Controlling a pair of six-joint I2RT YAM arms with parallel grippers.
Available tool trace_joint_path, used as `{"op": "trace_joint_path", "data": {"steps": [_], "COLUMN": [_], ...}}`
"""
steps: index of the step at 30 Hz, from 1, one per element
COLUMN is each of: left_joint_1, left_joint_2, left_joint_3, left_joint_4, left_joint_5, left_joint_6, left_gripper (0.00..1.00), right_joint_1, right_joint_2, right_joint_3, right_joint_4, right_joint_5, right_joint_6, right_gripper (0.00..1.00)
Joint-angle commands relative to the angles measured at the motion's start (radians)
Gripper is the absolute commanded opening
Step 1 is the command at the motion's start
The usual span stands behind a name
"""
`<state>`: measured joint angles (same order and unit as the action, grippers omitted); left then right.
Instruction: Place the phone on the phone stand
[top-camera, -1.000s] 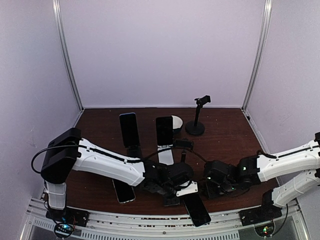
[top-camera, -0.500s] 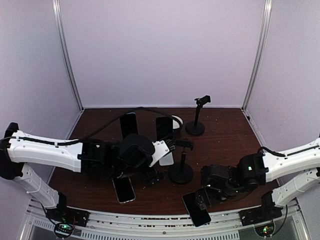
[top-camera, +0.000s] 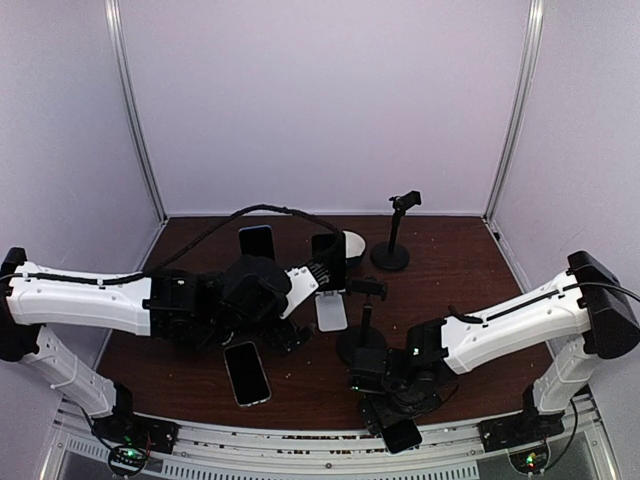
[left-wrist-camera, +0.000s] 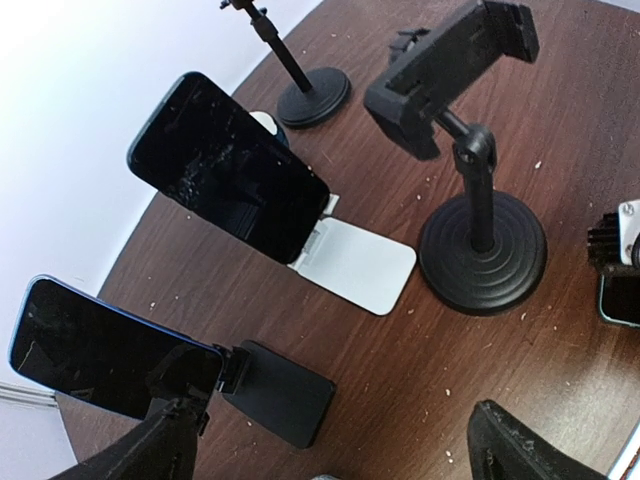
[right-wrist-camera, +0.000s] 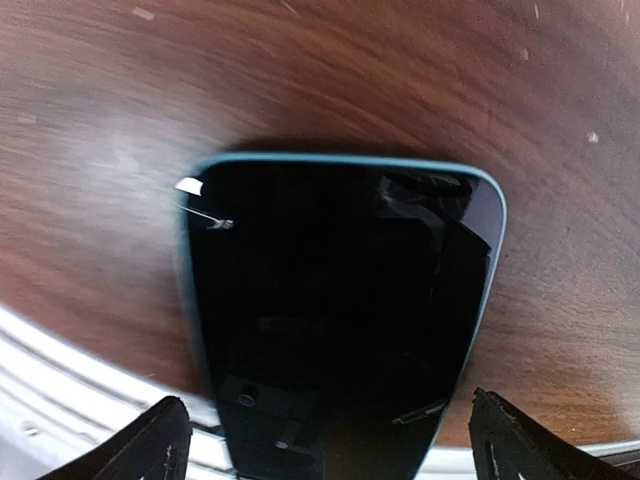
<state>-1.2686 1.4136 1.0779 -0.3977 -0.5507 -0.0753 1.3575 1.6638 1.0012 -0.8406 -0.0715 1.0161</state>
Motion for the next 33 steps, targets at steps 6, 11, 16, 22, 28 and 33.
{"op": "trace_joint_path", "data": {"steps": [6,11,16,22,28,33], "left_joint_1": [0.002,0.002,0.002,0.003,0.032,0.049], "left_joint_2": [-0.028,-0.019,-0.012,0.001,0.021,0.008], "left_joint_3": [-0.04,-0.045,-0.044,-0.02,0.011,-0.014], "left_joint_4": [0.049,0.053,0.057,0.067,0.061,0.108], "left_joint_5": [0.033,0.041,0.036,0.037,0.044,0.052], "left_joint_6": [0.032,0.026,0.022,0.032,0.025,-0.008], "left_gripper": [0.98,0.98,0.98,0.98,0.98,0.98], "right_joint_1": [0.003,0.0,-0.001,0.003,-0.001,-0.004], "right_joint_2": [0.012,0.115,0.105,0.008,-0.123,-0.188], "right_joint_3": [-0.097,-0.012,-0.024,0.019,-0.004,-0.008], "right_joint_4": [0.156,0.066,0.04,0.018,0.098,0.129], "right_joint_5": [-0.107,-0.072,-0.03,0.105,0.238,0.325], "right_joint_6": [-0.011,-0.064,-0.051,-0.037,-0.035,-0.047], "right_gripper": [0.96,0.92,0.69,0.54,0.48,0.46]}}
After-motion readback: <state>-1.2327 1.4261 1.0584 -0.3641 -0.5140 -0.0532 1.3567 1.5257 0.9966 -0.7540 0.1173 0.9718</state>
